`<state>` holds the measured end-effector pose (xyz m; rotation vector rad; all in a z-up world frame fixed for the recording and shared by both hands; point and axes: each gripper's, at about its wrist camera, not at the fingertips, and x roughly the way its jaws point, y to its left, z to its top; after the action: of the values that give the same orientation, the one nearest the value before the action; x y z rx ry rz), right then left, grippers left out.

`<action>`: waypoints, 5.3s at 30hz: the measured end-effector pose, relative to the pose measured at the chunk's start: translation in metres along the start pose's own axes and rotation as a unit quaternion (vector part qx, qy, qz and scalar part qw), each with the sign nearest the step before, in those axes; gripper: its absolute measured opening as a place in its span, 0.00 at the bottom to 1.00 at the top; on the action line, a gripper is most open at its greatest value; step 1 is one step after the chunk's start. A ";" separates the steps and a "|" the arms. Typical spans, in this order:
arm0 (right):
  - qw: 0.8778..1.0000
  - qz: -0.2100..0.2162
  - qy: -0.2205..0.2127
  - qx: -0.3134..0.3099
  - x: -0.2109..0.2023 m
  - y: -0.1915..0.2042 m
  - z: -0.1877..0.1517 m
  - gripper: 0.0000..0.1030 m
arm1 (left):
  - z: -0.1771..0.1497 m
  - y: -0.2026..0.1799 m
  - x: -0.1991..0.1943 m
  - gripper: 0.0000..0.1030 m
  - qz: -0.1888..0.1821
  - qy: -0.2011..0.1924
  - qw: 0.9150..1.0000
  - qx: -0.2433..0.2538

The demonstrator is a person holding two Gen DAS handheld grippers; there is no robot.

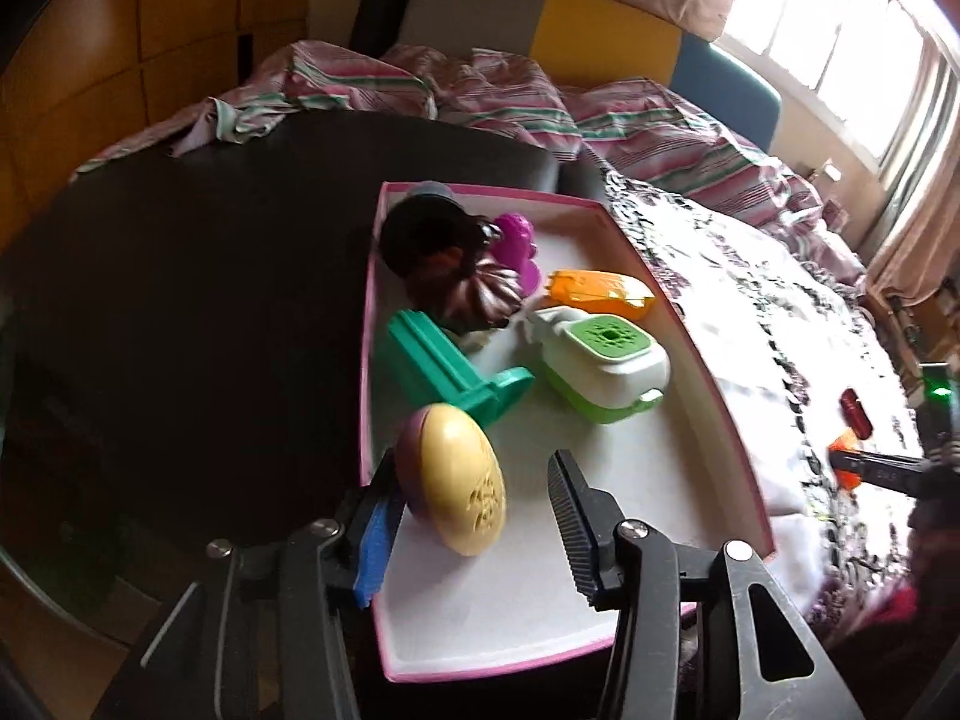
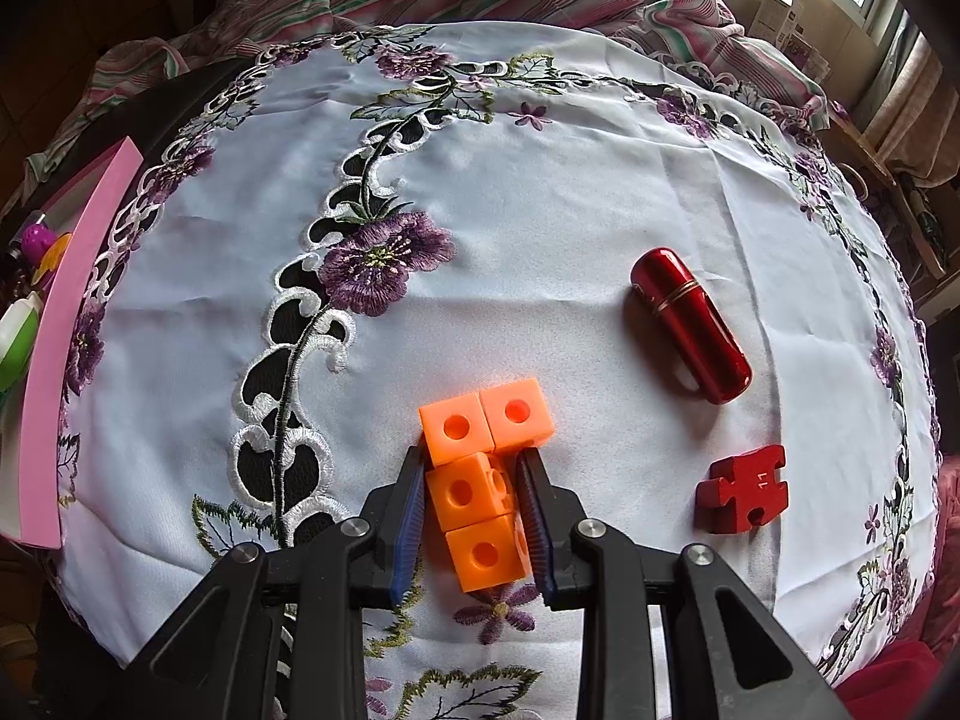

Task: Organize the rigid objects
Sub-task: 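Open the left tool to drop the soap into the tray and lift away, then carry the orange blocks into the tray with the right tool, then lower the orange blocks into the tray and open the right tool, then move both tools from the tray to the red cylinder and red puzzle piece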

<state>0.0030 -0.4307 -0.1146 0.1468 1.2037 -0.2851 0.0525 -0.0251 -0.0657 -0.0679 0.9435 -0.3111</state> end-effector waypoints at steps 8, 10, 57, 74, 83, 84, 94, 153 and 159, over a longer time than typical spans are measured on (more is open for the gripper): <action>1.000 -0.002 -0.001 -0.003 0.000 0.000 0.000 0.28 | 0.001 0.019 -0.021 0.61 0.054 -0.046 0.997 -0.015; 1.000 -0.004 -0.001 -0.004 0.000 0.000 0.000 0.28 | 0.000 0.023 -0.019 0.61 0.064 -0.043 0.997 -0.021; 0.979 0.147 -0.126 -0.060 -0.088 0.106 -0.004 0.26 | 0.001 0.004 -0.038 0.61 0.067 -0.071 0.995 0.006; 0.940 0.254 -0.126 -0.192 -0.115 0.245 -0.022 0.26 | -0.002 0.015 -0.037 0.62 0.076 -0.064 0.995 -0.006; 0.937 0.261 -0.100 -0.209 -0.098 0.270 -0.031 0.26 | 0.002 0.036 -0.041 0.62 0.091 -0.071 0.993 -0.033; 0.939 0.257 -0.097 -0.208 -0.094 0.273 -0.031 0.26 | 0.002 0.039 -0.041 0.62 0.092 -0.072 0.992 -0.037; 0.945 0.254 -0.048 -0.202 -0.050 0.299 -0.032 0.26 | 0.000 0.052 -0.038 0.64 0.104 -0.064 0.991 -0.048; 0.973 0.171 -0.148 -0.048 -0.090 0.136 0.005 0.35 | 0.003 -0.040 -0.053 0.67 0.101 -0.104 0.983 0.110; 0.978 0.139 -0.153 0.011 -0.090 0.075 0.015 0.35 | 0.004 -0.060 -0.050 0.67 0.089 -0.103 0.982 0.134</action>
<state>0.0085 -0.3502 -0.0280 0.2776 0.8623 -0.0701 0.0147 -0.0682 -0.0123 0.2260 0.6906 -0.2575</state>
